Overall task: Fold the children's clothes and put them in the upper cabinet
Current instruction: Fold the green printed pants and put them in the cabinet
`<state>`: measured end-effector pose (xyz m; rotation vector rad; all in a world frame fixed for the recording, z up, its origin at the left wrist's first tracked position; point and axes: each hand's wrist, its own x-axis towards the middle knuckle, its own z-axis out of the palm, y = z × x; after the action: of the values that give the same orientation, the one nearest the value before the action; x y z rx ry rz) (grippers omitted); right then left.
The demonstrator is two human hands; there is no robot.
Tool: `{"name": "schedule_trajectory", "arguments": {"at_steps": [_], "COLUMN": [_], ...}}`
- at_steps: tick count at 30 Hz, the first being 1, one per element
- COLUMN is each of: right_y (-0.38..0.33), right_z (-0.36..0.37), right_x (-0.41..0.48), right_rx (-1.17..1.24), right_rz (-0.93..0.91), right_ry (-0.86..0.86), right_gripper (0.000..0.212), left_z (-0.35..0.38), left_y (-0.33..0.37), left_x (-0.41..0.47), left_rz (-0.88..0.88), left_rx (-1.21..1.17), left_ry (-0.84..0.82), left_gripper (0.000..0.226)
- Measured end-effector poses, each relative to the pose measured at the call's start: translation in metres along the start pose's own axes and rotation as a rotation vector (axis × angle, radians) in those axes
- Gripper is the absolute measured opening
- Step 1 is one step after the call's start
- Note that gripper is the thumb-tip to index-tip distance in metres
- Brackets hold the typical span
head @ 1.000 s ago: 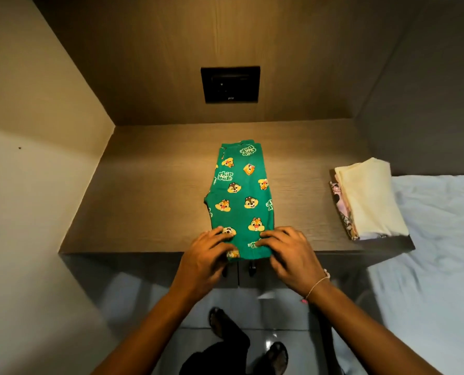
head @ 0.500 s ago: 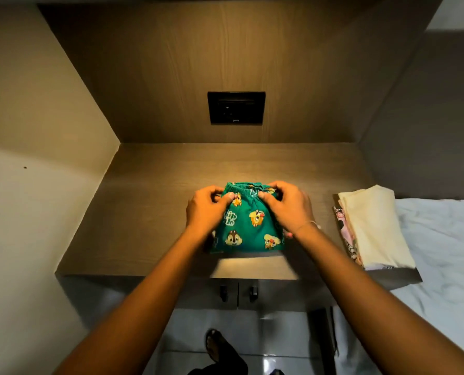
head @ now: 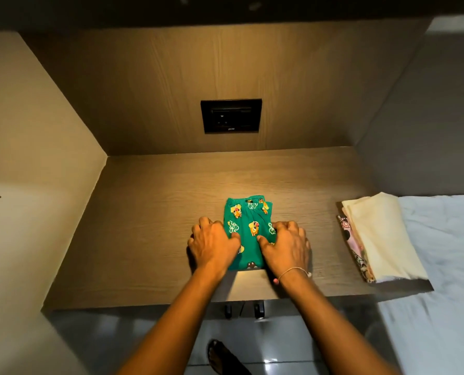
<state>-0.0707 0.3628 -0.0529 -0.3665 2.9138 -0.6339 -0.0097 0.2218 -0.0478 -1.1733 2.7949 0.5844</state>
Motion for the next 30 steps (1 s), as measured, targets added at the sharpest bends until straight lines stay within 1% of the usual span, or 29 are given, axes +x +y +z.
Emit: {"name": "schedule_trajectory", "arguments": {"at_steps": [2, 3, 5, 6, 7, 9, 10, 11, 12, 15, 17, 20, 22, 25, 27, 29, 30], "right_y": [-0.004, -0.004, -0.002, -0.001, 0.002, 0.008, 0.012, 0.015, 0.019, 0.032, 0.043, 0.065, 0.082, 0.112, 0.134, 0.159, 0.172], "right_z": [0.001, 0.002, 0.000, -0.003, -0.007, -0.014, -0.016, -0.018, -0.021, -0.033, -0.046, -0.075, -0.100, -0.144, -0.168, -0.182, -0.184], "right_x": [-0.004, -0.006, -0.008, -0.009, -0.010, -0.012, -0.013, -0.014, -0.015, -0.020, -0.024, -0.029, -0.029, -0.022, -0.013, -0.002, 0.003], "right_rx": [0.072, 0.160, 0.451, 0.604, 0.731, 0.866, 0.896, 0.921, 0.947, 0.997, 1.001, 1.012, 0.986, 0.942, 0.888, 0.783, 0.704], "right_rz": [0.013, 0.015, 0.035, 0.042, 0.032, -0.018, -0.026, -0.013, 0.011, 0.086, 0.081, 0.073, 0.053, -0.016, -0.061, -0.048, -0.016], "right_ry": [0.021, 0.007, -0.041, -0.070, -0.101, -0.163, -0.195, -0.228, -0.263, -0.338, -0.335, -0.300, -0.212, -0.028, 0.077, 0.142, 0.158], "right_gripper": [0.034, 0.027, 0.020, 0.024, 0.034, 0.064, 0.072, 0.073, 0.070, 0.063, 0.063, 0.060, 0.058, 0.060, 0.061, 0.058, 0.056], "left_z": [-0.002, -0.004, -0.006, -0.007, -0.007, -0.007, -0.007, -0.007, -0.006, -0.004, -0.006, -0.010, -0.012, -0.012, -0.005, 0.005, 0.013], "left_y": [0.005, 0.007, 0.007, 0.006, 0.005, -0.001, -0.003, -0.005, -0.006, -0.001, 0.011, 0.040, 0.066, 0.116, 0.150, 0.183, 0.195], "left_x": [0.002, 0.002, -0.001, -0.004, -0.008, -0.015, -0.018, -0.022, -0.026, -0.040, -0.048, -0.061, -0.071, -0.082, -0.081, -0.077, -0.074], "left_rz": [0.008, 0.010, 0.022, 0.023, 0.040, 0.116, 0.140, 0.158, 0.174, 0.175, 0.169, 0.210, 0.263, 0.391, 0.445, 0.450, 0.461], "left_rx": [-0.079, -0.173, -0.439, -0.576, -0.694, -0.883, -0.953, -0.995, -1.010, -1.007, -1.027, -1.102, -1.148, -1.218, -1.230, -1.135, -1.012], "left_ry": [-0.006, -0.015, -0.035, -0.050, -0.066, -0.128, -0.181, -0.243, -0.301, -0.421, -0.481, -0.511, -0.520, -0.539, -0.548, -0.536, -0.511], "left_gripper": [0.041, 0.038, 0.022, 0.015, 0.019, 0.052, 0.069, 0.080, 0.084, 0.074, 0.070, 0.070, 0.070, 0.071, 0.072, 0.070, 0.069]}}
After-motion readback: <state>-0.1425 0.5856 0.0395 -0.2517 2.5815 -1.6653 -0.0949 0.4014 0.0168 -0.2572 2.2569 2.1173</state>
